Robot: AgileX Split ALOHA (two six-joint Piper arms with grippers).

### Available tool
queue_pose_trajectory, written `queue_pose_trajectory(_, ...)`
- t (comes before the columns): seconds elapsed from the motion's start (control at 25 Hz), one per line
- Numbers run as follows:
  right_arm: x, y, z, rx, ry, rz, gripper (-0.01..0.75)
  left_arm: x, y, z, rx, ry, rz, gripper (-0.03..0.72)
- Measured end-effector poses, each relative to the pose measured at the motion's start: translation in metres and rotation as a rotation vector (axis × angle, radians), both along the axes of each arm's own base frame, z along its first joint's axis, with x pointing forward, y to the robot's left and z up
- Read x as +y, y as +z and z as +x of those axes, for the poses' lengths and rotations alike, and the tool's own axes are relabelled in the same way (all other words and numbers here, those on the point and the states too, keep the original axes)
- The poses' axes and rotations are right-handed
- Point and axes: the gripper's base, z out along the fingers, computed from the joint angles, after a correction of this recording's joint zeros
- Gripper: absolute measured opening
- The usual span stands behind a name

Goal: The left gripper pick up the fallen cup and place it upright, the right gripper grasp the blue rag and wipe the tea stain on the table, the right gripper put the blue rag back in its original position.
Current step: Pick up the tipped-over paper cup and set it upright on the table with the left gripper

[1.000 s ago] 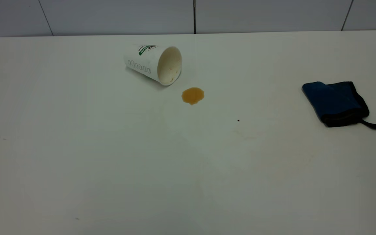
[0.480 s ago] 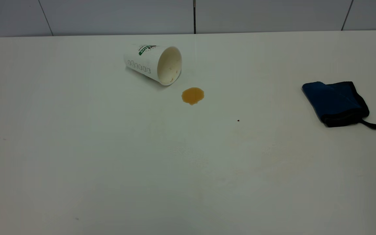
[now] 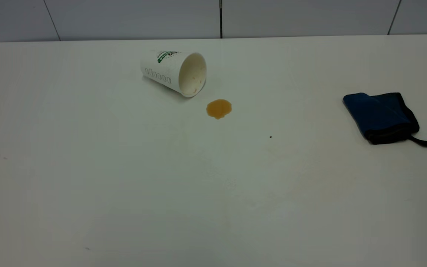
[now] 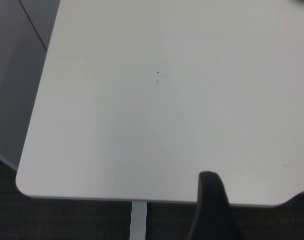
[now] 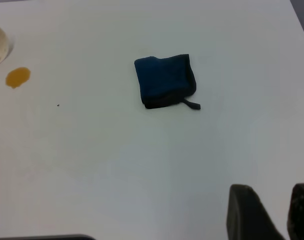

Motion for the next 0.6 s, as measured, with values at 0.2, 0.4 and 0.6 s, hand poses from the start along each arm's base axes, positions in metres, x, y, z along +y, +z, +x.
queue_pose_trajectory(0.2,0.000,0.000,0.000,0.000,0.000,0.000,0.240,0.000,0.000,0.000,0.000,0.000,0.000,0.526)
queue_pose_trajectory(0.4,0.000,0.000,0.000,0.000,0.000,0.000,0.240,-0.002,0.004,0.011,0.077,-0.016,-0.018,0.526)
queue_pose_trajectory(0.6,0.000,0.000,0.000,0.000,0.000,0.000,0.240,-0.008,0.025,0.060,0.109,-0.100,-0.040,0.526)
